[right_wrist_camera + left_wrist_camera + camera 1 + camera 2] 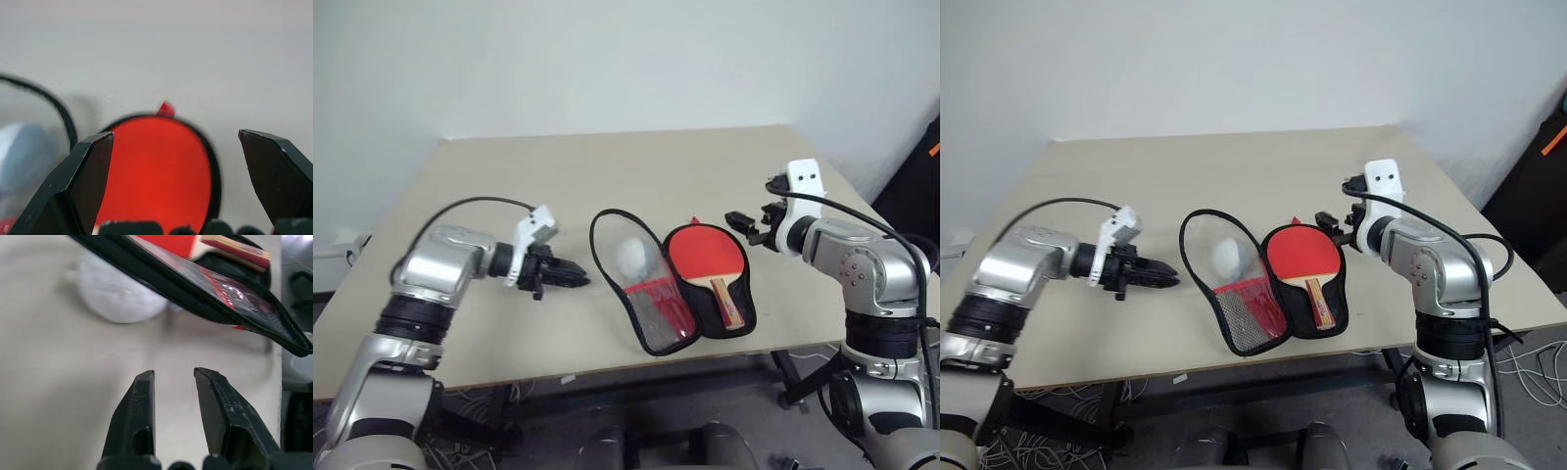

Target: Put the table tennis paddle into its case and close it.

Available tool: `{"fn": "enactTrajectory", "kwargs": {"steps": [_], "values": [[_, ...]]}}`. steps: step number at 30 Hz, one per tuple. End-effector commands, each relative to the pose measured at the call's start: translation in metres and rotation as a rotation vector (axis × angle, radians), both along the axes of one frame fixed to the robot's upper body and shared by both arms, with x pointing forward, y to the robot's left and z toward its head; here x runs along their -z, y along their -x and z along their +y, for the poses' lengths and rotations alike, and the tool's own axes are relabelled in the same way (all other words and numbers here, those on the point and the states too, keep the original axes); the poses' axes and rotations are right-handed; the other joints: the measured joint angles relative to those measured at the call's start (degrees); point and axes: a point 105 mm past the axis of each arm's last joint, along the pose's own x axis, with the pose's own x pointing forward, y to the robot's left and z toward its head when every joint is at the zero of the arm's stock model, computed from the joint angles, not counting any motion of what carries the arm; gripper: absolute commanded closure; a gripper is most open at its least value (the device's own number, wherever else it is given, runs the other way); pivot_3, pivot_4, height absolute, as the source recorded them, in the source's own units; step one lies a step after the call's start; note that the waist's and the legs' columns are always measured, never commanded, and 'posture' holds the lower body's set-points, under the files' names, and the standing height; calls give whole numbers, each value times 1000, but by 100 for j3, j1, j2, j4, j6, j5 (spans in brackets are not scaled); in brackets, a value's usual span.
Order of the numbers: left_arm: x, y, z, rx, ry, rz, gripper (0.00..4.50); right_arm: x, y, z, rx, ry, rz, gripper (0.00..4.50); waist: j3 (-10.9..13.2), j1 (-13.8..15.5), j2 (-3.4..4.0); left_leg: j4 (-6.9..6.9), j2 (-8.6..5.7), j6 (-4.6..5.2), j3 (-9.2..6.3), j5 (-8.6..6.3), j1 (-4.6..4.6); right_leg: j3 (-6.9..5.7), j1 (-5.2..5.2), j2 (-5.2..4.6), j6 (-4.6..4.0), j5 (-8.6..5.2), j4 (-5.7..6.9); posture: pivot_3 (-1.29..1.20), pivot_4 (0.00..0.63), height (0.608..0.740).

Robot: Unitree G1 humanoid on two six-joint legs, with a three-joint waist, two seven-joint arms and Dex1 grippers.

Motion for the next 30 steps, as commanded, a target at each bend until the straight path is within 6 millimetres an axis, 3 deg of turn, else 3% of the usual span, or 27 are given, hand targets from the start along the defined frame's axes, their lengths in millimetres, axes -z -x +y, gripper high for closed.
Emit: {"fn": "enactTrajectory", "kwargs": {"steps": [1, 4, 6, 10, 15, 19, 22, 24, 30], "values": [[-6, -7, -19, 44, 32, -43, 3220, -37, -2, -9, 13, -25, -150, 71, 0, -8, 0, 0, 0, 0, 1, 0, 0, 1, 0, 0, 0, 0, 0, 0, 0, 724], [-22, -21, -62, 93, 127, -83, 3220, -56, -1, -25, 70, -61, -236, 71, 0, 37, 0, 1, 1, 5, -3, 3, -2, -2, 0, 2, 0, 0, 1, 0, 0, 724], [-30, -27, -78, 109, 159, -91, 3220, -64, -1, -34, 106, -71, -279, 71, 0, 39, -1, 8, -5, 12, -6, 7, -5, -7, 6, -3, 1, 0, 0, 0, 0, 724], [-59, -35, -128, 165, 284, -105, 3220, -93, 0, -82, 274, -107, -354, 71, 1, 39, 1, 9, -12, 34, -5, 18, -4, -1, 8, -8, 2, 1, -2, 0, 0, 724], [-56, -33, -159, 183, 311, -83, 3220, -98, 1, -95, 333, -142, -370, 71, 0, -17, 4, 6, -1, 38, -3, 20, 6, 7, 9, 5, 2, 1, -3, 0, 0, 724], [-41, -27, -162, 199, 297, -92, 3220, -85, 0, -89, 340, -117, -349, 71, -2, -16, 14, 2, 6, 39, -6, 21, 11, 18, 1, 10, 2, 1, 4, 0, 0, 724], [-40, -25, -152, 155, 327, -46, 3058, -75, -1, -83, 334, -122, -326, 71, -2, -7, 15, 3, 3, 40, -14, 21, 8, 19, 1, 6, -8, 7, 4, 0, 0, 724], [-42, -21, -143, 132, 346, -22, 2722, -67, -2, -80, 336, -131, -302, 71, -1, 4, 15, 5, 1, 44, -22, 21, 6, 21, 0, 4, -22, 16, 4, 0, 0, 724], [-29, -1, -122, 37, 300, 96, 785, -38, -5, -62, 252, -127, -160, 71, -1, 32, 15, 9, -2, 47, -35, 22, 4, 19, 4, -2, -24, 17, 4, 0, 0, 724]]}}
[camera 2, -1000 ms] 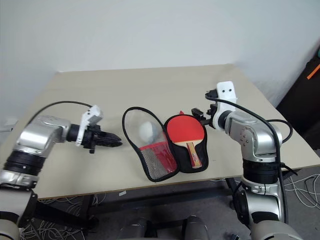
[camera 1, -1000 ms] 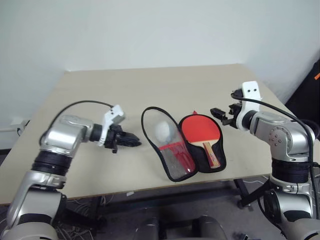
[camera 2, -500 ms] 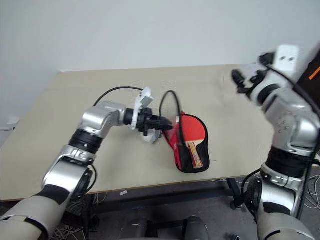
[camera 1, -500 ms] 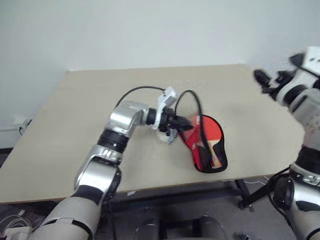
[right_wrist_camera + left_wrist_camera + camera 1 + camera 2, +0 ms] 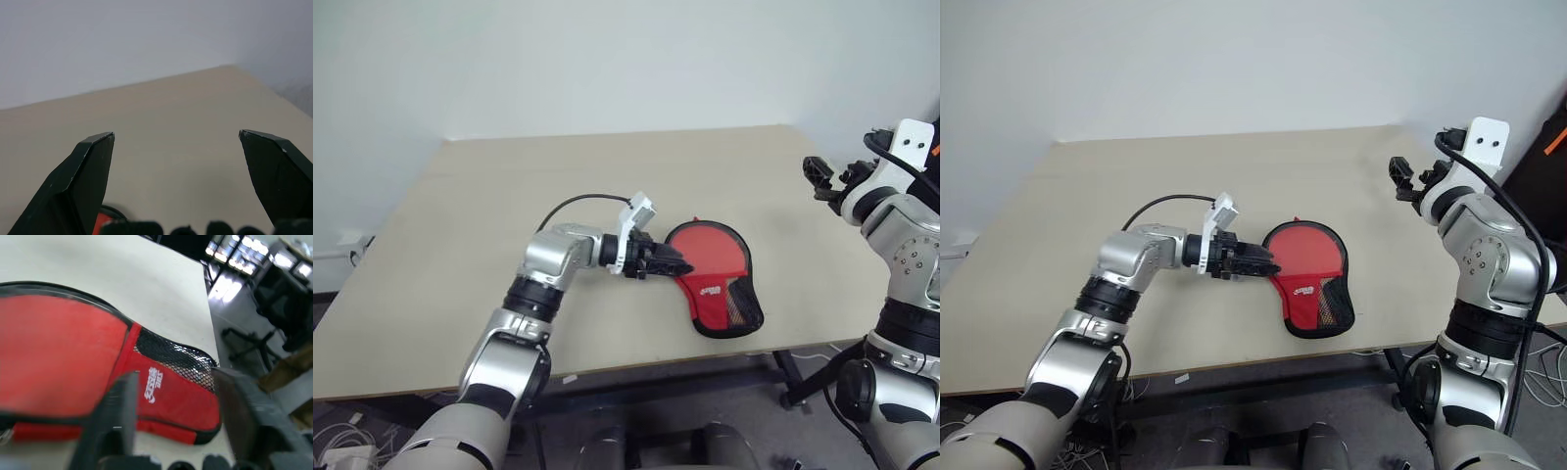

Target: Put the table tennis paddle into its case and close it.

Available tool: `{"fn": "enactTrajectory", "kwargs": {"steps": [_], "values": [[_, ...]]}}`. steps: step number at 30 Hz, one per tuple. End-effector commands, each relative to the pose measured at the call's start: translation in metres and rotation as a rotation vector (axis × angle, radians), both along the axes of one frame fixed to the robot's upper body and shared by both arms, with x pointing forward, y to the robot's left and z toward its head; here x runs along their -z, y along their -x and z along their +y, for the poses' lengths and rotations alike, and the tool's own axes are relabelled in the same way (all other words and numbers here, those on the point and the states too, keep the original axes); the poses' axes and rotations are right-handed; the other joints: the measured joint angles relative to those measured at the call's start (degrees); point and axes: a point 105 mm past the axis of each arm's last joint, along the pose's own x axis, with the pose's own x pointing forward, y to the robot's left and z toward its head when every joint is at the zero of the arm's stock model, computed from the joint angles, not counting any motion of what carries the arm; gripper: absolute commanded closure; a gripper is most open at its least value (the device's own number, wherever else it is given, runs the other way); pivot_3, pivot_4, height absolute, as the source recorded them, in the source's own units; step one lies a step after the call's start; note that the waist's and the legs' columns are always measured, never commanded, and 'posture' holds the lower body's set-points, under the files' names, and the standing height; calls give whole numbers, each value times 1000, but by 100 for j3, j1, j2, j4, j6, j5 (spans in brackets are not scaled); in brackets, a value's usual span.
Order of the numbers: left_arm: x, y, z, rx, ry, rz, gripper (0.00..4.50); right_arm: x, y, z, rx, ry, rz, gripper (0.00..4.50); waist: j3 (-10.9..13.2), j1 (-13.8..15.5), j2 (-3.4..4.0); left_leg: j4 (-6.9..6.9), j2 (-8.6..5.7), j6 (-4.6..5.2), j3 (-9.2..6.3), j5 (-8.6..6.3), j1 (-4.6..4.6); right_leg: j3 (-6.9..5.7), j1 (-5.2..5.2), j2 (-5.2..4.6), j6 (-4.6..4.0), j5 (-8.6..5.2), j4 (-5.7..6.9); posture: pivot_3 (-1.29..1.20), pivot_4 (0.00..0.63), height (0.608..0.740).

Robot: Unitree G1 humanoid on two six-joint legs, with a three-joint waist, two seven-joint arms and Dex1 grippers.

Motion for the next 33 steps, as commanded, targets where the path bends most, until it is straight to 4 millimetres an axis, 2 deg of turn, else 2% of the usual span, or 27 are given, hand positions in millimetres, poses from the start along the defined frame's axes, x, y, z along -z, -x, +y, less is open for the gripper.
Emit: {"fn": "enactTrajectory", "kwargs": {"steps": [1, 3, 6, 8, 10, 14, 17, 19, 23, 29, 33], "values": [[-2, 15, 3, -15, -24, 43, 785, 10, 3, 18, -112, 24, 71, 71, 0, -6, 0, 0, 1, 0, 1, 0, 1, 0, 1, 0, 0, 0, 0, 0, 0, 724], [1, 22, 3, -43, -16, 116, 785, 29, 6, 25, -176, 63, 153, 71, 0, 4, 0, 0, 1, 0, -2, 0, 2, -2, 4, 1, 0, 0, 0, 0, 0, 724], [7, 29, -1, -69, -27, 184, 785, 45, 12, 35, -275, 126, 198, 71, 0, 4, -1, 2, -3, 3, -5, 2, 0, -4, 6, -3, 2, -1, -2, 0, 0, 724], [12, 31, -5, -104, -50, 228, 785, 50, 19, 46, -380, 156, 197, 71, 0, 2, -1, 2, -6, 4, -5, 2, 1, -3, 7, -4, 9, -5, -3, 0, 0, 724], [15, 31, -10, -139, -52, 253, 785, 53, 23, 47, -443, 178, 192, 71, 0, 1, -1, 2, -7, 4, -9, 2, 2, -5, 10, -3, 11, -6, -4, 0, 0, 724], [32, 32, -13, -168, -125, 180, 785, 60, 32, 46, -546, 252, 189, 71, 0, 1, -1, 1, -5, 4, -9, 2, 4, -4, 11, 0, 26, -15, -5, 0, 0, 724], [51, 23, -13, -251, -211, 158, 785, 68, 29, 35, -535, 296, 214, 71, 0, 4, -3, 1, -6, 4, -7, 1, 7, -4, 13, 0, 25, -15, -6, 0, 0, 724], [57, 20, -15, -290, -209, 196, 785, 68, 26, 31, -516, 295, 212, 71, 1, 10, -6, 4, -9, 4, -8, 2, 5, -6, 17, -3, 22, -13, -9, 0, 0, 724], [56, 21, -25, -296, -164, 261, 785, 66, 23, 30, -494, 287, 192, 71, 1, 9, -7, 5, -8, 4, -11, 2, 5, -7, 17, -4, 22, -13, -9, 0, 0, 724], [46, 11, -41, -339, -82, 326, 785, 71, 20, 26, -447, 277, 198, 71, 1, 12, -9, 9, -10, 5, -15, 2, 3, -13, 21, -6, 23, -13, -11, 0, 0, 724], [41, 3, -52, -387, -13, 464, 785, 70, 18, 20, -405, 264, 198, 71, 1, 8, -10, 9, -9, 5, -17, 2, 4, -13, 21, -4, 23, -13, -11, 0, 0, 724]]}}
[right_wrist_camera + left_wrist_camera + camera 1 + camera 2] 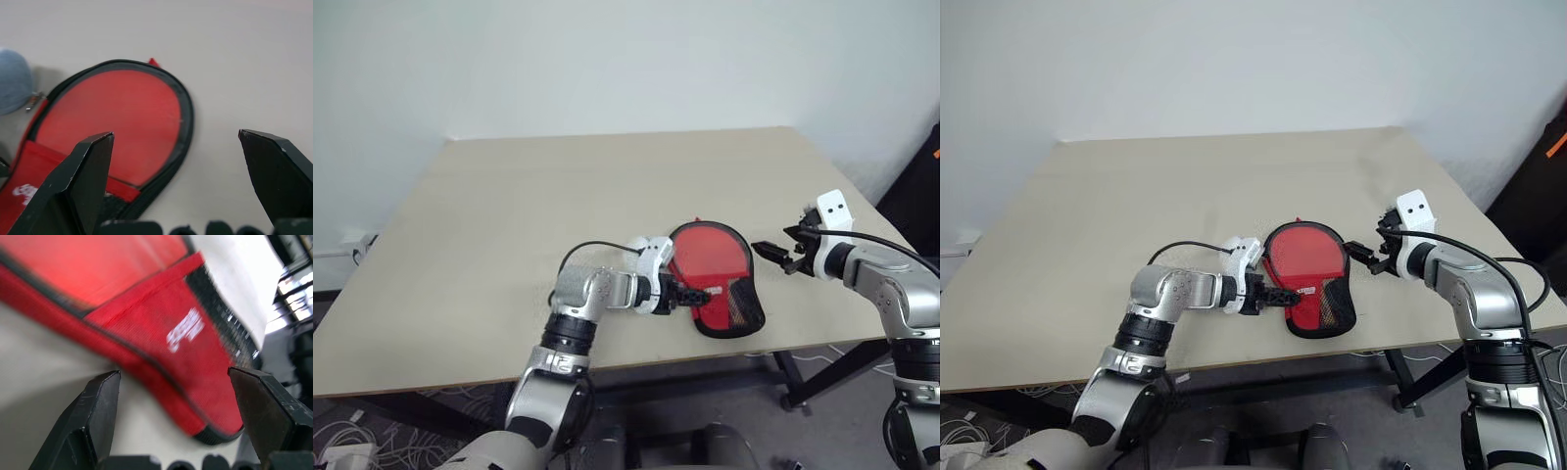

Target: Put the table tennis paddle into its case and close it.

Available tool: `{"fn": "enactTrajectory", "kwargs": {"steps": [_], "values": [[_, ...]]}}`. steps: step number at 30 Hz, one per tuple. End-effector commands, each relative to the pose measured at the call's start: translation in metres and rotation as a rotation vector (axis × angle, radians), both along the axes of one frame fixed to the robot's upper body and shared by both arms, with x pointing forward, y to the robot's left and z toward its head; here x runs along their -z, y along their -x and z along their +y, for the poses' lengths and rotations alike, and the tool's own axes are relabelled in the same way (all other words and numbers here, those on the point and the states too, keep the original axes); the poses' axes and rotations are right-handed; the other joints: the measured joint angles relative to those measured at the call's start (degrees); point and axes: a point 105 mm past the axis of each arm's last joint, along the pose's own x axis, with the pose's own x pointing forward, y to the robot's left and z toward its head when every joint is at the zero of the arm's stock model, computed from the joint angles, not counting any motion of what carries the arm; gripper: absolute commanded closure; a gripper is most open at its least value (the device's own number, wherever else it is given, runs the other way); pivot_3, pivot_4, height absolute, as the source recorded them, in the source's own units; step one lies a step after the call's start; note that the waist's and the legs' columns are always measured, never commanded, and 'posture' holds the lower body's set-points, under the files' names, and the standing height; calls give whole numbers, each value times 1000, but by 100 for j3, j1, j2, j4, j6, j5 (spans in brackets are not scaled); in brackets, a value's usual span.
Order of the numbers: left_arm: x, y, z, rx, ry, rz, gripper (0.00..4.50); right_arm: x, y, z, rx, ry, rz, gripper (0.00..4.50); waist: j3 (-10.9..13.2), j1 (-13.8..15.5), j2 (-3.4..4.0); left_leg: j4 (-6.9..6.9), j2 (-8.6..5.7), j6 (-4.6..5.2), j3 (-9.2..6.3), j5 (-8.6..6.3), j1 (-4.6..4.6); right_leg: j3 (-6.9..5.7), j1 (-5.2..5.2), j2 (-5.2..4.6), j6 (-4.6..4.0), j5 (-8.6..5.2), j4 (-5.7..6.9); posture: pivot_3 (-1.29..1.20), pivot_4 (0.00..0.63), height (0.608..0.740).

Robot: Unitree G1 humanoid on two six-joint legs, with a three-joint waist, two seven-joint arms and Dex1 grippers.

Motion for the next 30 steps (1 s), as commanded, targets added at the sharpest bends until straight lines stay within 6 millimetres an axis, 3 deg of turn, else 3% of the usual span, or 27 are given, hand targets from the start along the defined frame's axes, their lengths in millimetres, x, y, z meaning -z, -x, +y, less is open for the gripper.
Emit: {"fn": "enactTrajectory", "kwargs": {"steps": [1, 5, 12, 21, 30], "values": [[-18, -14, -9, -84, 96, 77, 785, -20, -7, -10, 63, -24, -70, 71, 1, 3, -1, 0, 0, 0, -1, 0, 0, -1, 0, 0, 0, 0, 0, 0, 0, 724], [-16, -18, -16, -116, 93, 120, 785, -20, -9, -15, 104, -47, -65, 71, 2, 2, -2, 1, -2, 3, -5, 0, 0, -3, 4, -1, 1, 0, -3, 0, 0, 724], [-12, -4, -29, -79, 127, 215, 785, -18, -9, -20, 148, -36, -71, 71, 1, 4, -2, 1, -3, 2, -4, -1, 0, -4, 5, -2, 1, 0, -2, 0, 0, 724], [3, -5, -24, -136, 59, 258, 3795, -16, -12, -28, 208, -41, -68, 71, 1, 2, -2, 1, -3, 2, -5, -1, 1, -4, 5, -1, 0, 0, -2, 0, 0, 724], [0, -4, -25, -128, 88, 268, 3795, -16, -14, -33, 246, -45, -75, 71, 1, 2, -2, 0, -2, 1, -4, -1, 2, -4, 6, -1, 0, 1, -2, 0, 0, 724]]}}
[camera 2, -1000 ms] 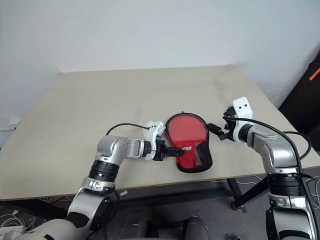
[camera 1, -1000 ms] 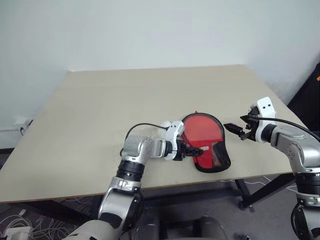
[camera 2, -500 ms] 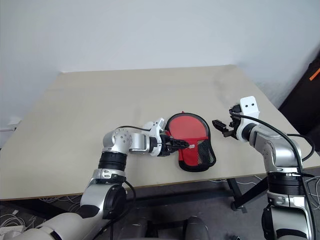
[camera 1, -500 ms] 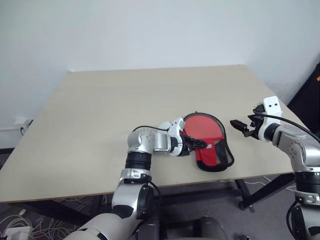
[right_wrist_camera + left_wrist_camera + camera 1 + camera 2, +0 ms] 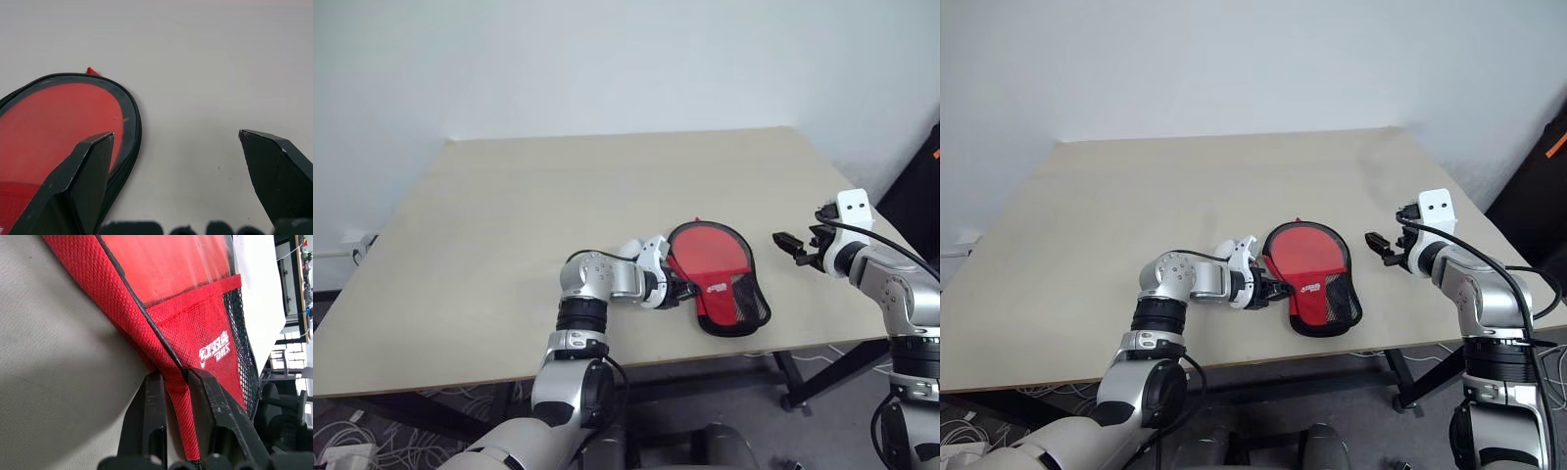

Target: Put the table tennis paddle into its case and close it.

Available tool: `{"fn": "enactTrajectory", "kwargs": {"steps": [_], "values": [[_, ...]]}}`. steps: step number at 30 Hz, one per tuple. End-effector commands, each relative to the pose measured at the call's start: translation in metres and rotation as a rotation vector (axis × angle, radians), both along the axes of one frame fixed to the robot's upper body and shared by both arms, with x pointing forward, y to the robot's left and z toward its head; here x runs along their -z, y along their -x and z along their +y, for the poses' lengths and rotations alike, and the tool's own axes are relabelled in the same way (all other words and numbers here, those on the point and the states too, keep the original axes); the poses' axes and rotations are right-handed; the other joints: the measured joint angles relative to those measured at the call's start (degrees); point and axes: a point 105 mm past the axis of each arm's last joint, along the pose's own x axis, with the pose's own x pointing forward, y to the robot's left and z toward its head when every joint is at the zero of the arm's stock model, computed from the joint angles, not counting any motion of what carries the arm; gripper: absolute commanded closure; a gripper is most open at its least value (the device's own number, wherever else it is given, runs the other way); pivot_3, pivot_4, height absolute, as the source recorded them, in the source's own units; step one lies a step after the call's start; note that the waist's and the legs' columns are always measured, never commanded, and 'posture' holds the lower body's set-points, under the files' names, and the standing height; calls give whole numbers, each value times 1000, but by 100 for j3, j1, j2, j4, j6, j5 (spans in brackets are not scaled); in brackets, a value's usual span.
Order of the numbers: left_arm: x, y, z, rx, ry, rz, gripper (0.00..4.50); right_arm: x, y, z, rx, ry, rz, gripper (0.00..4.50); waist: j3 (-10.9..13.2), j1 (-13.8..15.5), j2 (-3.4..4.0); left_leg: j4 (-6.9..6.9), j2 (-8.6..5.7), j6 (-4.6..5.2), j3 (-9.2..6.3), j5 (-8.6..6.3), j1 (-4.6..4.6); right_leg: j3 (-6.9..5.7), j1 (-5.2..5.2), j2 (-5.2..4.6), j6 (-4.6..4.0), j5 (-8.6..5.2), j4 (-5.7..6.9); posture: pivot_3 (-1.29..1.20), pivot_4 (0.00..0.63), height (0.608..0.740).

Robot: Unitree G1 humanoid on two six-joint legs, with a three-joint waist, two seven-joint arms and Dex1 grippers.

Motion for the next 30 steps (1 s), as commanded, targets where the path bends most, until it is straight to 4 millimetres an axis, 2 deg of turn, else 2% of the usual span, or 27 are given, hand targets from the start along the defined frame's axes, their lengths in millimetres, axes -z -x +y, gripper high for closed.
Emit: {"fn": "enactTrajectory", "kwargs": {"steps": [1, 9, 10, 12, 23, 30], "values": [[-11, 7, -22, 47, 79, 10, 3795, -18, -5, -4, 20, -5, -66, 71, 0, 0, 0, 0, 0, 0, 0, 0, 0, 0, 0, 0, 0, 0, 0, 0, 0, 724], [-10, 12, -23, 63, 99, 40, 3795, -19, -5, -2, 23, -8, -75, 71, 0, 0, 0, 0, 0, 0, -1, 0, 0, -1, 0, 0, 0, 0, 0, 0, 0, 724], [-11, 11, -23, 60, 92, 29, 4166, -19, -5, -2, 22, -8, -76, 71, 0, 0, 0, 0, 0, 0, -1, 0, 0, -1, 0, 0, 0, 0, 0, 0, 0, 724], [-10, 10, -22, 62, 64, 16, 4492, -18, -5, -1, 22, -7, -77, 71, 0, 0, 0, 0, 0, 0, -1, 0, 0, -1, 0, 0, 0, 0, 0, 0, 0, 724], [-16, 17, -15, 105, 106, 74, 4492, -20, -5, 1, 19, -22, -88, 71, 0, 1, 0, 0, -1, 0, -2, 0, 0, -2, 1, -1, 1, 0, -1, 0, 0, 724], [-28, 22, 10, 176, 141, 66, 4492, -20, -3, 3, 3, -25, -86, 71, 0, -10, 1, -1, 2, -1, -1, 0, 1, -1, -2, 2, 1, 0, 3, 0, 0, 724]]}}
